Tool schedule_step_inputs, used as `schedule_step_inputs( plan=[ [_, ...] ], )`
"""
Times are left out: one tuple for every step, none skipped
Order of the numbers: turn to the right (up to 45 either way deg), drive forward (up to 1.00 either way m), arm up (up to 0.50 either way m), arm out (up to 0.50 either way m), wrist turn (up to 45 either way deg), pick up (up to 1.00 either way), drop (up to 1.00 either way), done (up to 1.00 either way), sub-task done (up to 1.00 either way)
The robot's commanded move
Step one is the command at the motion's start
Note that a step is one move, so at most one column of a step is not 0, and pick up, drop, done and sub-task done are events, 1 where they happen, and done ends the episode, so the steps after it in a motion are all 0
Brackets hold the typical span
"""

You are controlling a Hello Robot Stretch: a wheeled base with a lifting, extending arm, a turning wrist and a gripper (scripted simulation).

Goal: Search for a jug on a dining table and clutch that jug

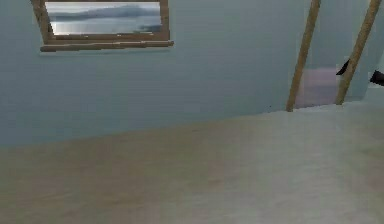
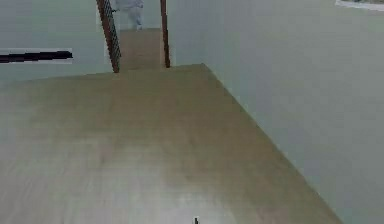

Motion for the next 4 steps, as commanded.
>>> schedule_step_inputs(
  plan=[
    [36.0, 0.0, 0.0, 0.0, 0.0, 0.0, 0.0, 0.0, 0.0],
    [0.0, 0.55, 0.0, 0.0, 0.0, 0.0, 0.0, 0.0, 0.0],
    [39.0, 0.0, 0.0, 0.0, 0.0, 0.0, 0.0, 0.0, 0.0],
    [0.0, 0.3, 0.0, 0.0, 0.0, 0.0, 0.0, 0.0, 0.0]
  ],
)
